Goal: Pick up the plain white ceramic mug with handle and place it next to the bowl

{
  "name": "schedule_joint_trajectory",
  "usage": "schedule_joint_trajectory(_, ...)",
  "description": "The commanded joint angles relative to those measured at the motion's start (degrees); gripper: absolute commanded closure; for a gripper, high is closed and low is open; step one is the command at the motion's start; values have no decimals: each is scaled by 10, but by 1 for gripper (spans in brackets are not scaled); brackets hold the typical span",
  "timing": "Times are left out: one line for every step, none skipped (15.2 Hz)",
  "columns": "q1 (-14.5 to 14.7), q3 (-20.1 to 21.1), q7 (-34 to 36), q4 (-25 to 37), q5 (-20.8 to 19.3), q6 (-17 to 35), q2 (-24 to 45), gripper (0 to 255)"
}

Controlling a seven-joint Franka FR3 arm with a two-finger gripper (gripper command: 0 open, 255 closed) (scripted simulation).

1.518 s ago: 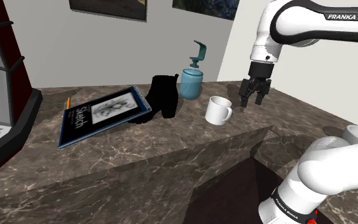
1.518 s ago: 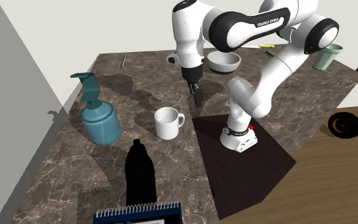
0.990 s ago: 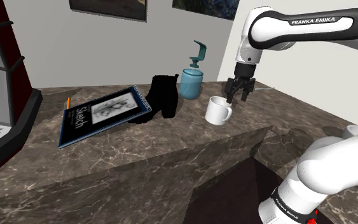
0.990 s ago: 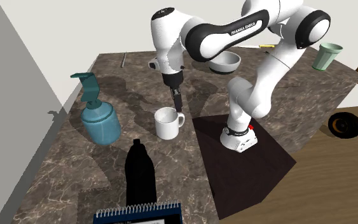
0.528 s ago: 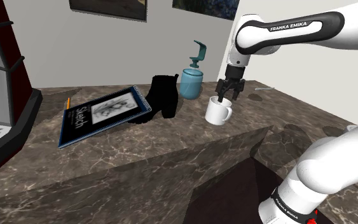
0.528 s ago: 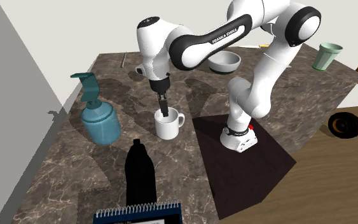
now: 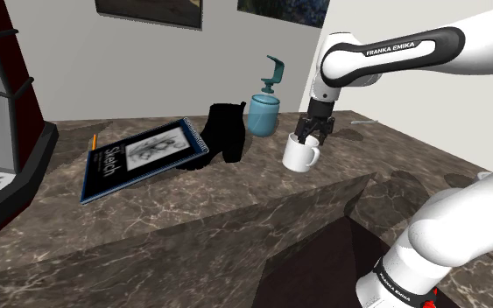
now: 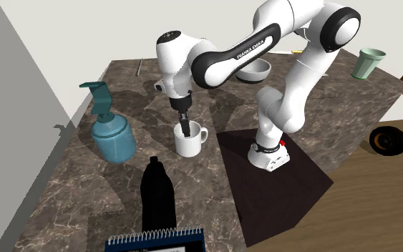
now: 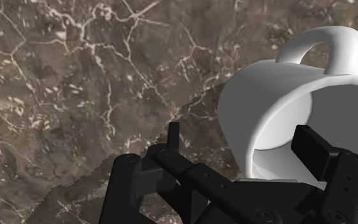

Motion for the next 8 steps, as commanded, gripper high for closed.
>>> schedule_joint_trajectory(0, 0, 0, 0, 0, 1, 0, 0)
schedule_joint_trajectory(0, 0, 0, 0, 0, 1, 0, 0)
schedule_joint_trajectory(0, 0, 0, 0, 0, 1, 0, 0)
schedule_joint_trajectory(0, 0, 0, 0, 0, 1, 0, 0)
schedule_joint_trajectory(0, 0, 0, 0, 0, 1, 0, 255)
schedule_joint_trajectory(0, 0, 0, 0, 0, 1, 0, 255)
schedule_joint_trajectory(0, 0, 0, 0, 0, 1, 0, 255)
schedule_joint_trajectory(0, 0, 0, 0, 0, 1, 0, 255)
